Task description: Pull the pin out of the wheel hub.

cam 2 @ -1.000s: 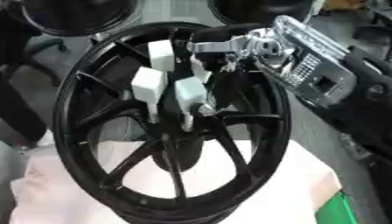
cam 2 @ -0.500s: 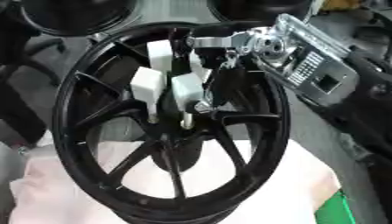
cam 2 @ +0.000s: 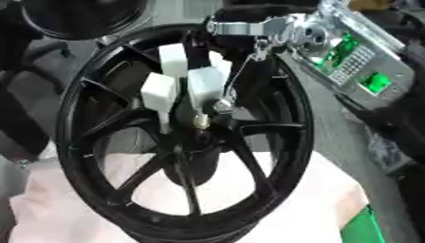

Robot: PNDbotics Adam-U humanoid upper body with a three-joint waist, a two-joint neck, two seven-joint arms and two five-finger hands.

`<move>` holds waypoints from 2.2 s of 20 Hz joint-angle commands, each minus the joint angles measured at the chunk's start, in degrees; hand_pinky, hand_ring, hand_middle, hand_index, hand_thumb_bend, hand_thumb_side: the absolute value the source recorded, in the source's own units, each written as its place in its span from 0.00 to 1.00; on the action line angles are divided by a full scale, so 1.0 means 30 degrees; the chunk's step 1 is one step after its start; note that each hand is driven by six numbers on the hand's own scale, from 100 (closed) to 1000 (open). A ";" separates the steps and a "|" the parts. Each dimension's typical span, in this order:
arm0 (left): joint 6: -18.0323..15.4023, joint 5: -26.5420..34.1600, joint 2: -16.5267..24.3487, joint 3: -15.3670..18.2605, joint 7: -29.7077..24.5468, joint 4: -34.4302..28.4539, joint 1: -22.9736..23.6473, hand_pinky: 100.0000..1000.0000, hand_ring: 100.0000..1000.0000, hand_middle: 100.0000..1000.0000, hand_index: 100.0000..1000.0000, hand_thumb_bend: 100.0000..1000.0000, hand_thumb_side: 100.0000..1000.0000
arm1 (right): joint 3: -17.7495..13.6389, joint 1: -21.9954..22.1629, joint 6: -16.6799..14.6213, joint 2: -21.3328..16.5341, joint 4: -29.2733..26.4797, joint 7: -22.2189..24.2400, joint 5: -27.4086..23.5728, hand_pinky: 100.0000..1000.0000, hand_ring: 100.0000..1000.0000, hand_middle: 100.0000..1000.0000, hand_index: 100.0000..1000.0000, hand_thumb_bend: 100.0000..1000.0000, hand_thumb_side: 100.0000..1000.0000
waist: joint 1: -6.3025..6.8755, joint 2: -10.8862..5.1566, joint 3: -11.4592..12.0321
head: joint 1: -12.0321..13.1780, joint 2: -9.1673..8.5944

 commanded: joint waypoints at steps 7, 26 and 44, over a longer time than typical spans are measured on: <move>-0.0072 0.0059 0.0384 0.0163 0.0014 -0.0365 -0.0227 0.70 0.80 0.80 0.66 0.41 0.53 | -0.5174 0.2389 0.1212 -0.2980 -0.3581 -0.2651 -0.3626 0.00 0.00 0.20 0.41 0.30 0.00 | 0.0091 -0.0285 -0.0163 | 0.0187 -0.0230; -0.0171 -0.0195 0.0777 0.0637 0.0543 -0.0420 -0.0039 0.70 0.81 0.80 0.66 0.41 0.53 | -1.8101 1.5783 0.1794 -0.3383 0.4813 -1.4114 0.0846 0.00 0.00 0.32 0.50 0.31 0.00 | 0.0270 -0.0012 -0.1164 | 0.1295 -0.0530; -0.0128 -0.0246 0.0704 0.0634 0.0544 -0.0494 -0.0101 0.70 0.81 0.80 0.66 0.41 0.53 | -1.8047 1.4611 0.2942 -0.2443 0.5226 -1.5688 0.2733 0.17 0.20 0.79 0.86 0.00 0.89 | 0.0306 -0.0027 -0.1026 | 0.1175 -0.0495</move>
